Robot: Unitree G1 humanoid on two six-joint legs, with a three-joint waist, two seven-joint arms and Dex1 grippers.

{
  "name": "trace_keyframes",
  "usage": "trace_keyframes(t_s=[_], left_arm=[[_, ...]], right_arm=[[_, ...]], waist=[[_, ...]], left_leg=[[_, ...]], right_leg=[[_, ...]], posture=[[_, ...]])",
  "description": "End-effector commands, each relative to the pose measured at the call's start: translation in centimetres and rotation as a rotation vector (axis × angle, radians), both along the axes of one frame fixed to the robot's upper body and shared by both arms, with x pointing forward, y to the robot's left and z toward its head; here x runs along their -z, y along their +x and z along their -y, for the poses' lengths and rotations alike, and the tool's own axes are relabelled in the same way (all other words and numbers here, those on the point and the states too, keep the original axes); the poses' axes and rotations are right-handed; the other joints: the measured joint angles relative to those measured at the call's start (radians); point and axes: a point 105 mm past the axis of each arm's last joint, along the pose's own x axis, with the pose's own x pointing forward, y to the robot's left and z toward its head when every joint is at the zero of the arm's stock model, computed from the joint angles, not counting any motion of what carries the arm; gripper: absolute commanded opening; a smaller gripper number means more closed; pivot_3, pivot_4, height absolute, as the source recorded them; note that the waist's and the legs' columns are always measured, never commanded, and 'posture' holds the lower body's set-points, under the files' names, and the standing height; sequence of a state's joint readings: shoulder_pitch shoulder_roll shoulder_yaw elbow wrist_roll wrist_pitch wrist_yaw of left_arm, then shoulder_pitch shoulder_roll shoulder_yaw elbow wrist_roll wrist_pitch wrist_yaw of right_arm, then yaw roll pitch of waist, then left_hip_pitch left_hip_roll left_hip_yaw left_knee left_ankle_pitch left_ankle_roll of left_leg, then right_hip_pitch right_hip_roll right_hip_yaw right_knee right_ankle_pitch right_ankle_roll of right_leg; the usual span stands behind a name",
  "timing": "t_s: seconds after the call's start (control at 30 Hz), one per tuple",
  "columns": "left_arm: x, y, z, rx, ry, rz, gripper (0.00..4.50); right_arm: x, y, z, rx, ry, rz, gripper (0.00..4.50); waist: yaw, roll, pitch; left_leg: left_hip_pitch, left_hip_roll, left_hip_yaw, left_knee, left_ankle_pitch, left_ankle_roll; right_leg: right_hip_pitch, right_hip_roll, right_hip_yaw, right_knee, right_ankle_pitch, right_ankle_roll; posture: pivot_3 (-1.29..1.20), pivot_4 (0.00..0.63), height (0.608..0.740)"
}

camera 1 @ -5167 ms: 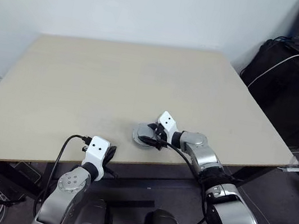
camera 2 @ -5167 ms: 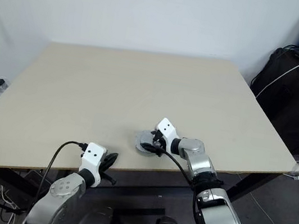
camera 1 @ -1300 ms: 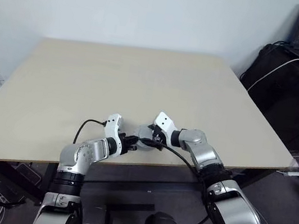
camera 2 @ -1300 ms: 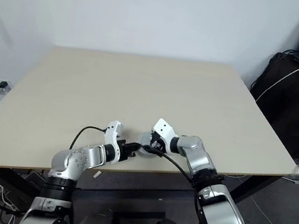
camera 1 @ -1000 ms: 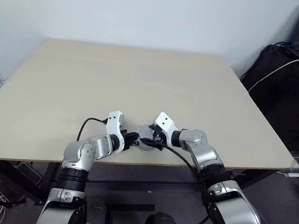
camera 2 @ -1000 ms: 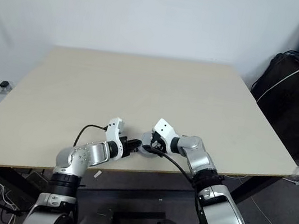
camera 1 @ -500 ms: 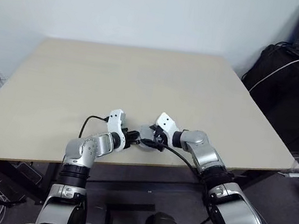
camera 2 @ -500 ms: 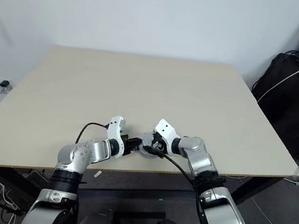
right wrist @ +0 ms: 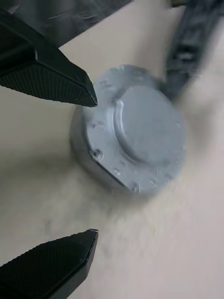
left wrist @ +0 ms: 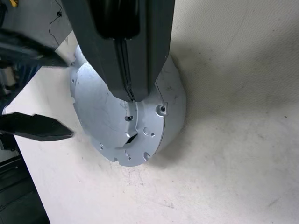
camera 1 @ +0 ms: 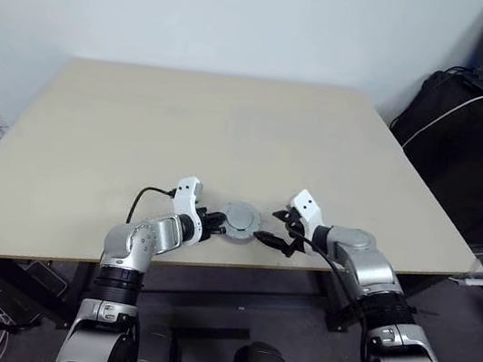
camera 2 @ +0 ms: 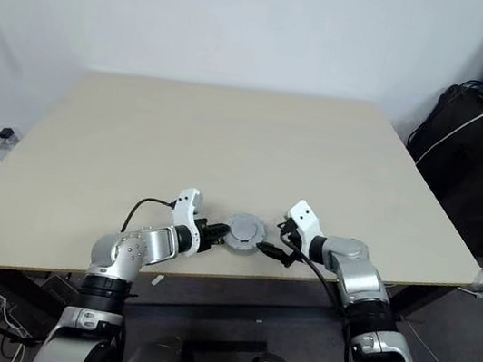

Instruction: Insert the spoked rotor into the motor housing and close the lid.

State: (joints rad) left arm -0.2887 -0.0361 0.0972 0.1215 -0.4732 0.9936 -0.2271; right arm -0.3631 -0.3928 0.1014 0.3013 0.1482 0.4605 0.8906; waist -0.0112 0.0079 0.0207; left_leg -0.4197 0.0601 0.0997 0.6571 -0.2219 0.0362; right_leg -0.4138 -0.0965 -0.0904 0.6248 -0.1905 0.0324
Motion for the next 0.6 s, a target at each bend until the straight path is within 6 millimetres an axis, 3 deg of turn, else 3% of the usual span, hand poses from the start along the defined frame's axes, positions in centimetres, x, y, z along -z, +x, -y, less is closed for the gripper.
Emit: trace_keyframes(t_s=[0.03,0.13,0.33,0.6], left_arm=[[1.0,-0.9,0.7,0.046,0.024,-0.042,0.0],[1.1,-1.0,0.8,0.054,0.026,-0.04,0.0],[1.0,-0.8,0.7,0.053,0.033,-0.031,0.0],[0.9,-0.7,0.7,0.053,0.035,-0.025,0.0]], right_arm=[[-2.9,1.7,0.8,0.166,0.096,0.054,4.46],[-1.8,2.3,1.3,0.368,0.172,-0.06,4.46],[0.3,1.6,-1.2,0.518,0.28,-0.317,4.46],[0.6,1.2,-2.8,0.523,0.356,-0.437,4.46]], waist=[[0.001,-0.001,0.001],[0.002,-0.001,0.001],[0.003,0.0,0.001],[0.004,0.001,0.0]], left_leg=[[0.0,0.0,0.0,0.0,0.0,0.0],[0.0,0.0,-0.001,-0.001,0.0,0.0],[-0.004,0.0,-0.002,-0.002,0.0,0.0],[-0.008,0.0,-0.005,-0.001,0.0,0.0]], right_leg=[[0.0,0.0,0.0,0.0,0.0,0.0],[0.0,0.0,-0.001,-0.001,0.0,0.0],[-0.002,-0.001,-0.002,-0.003,0.0,0.0],[-0.003,-0.001,-0.005,-0.004,0.0,0.0]], posture=[[0.0,0.0,0.74],[0.0,0.0,0.74],[0.0,0.0,0.74],[0.0,0.0,0.74]])
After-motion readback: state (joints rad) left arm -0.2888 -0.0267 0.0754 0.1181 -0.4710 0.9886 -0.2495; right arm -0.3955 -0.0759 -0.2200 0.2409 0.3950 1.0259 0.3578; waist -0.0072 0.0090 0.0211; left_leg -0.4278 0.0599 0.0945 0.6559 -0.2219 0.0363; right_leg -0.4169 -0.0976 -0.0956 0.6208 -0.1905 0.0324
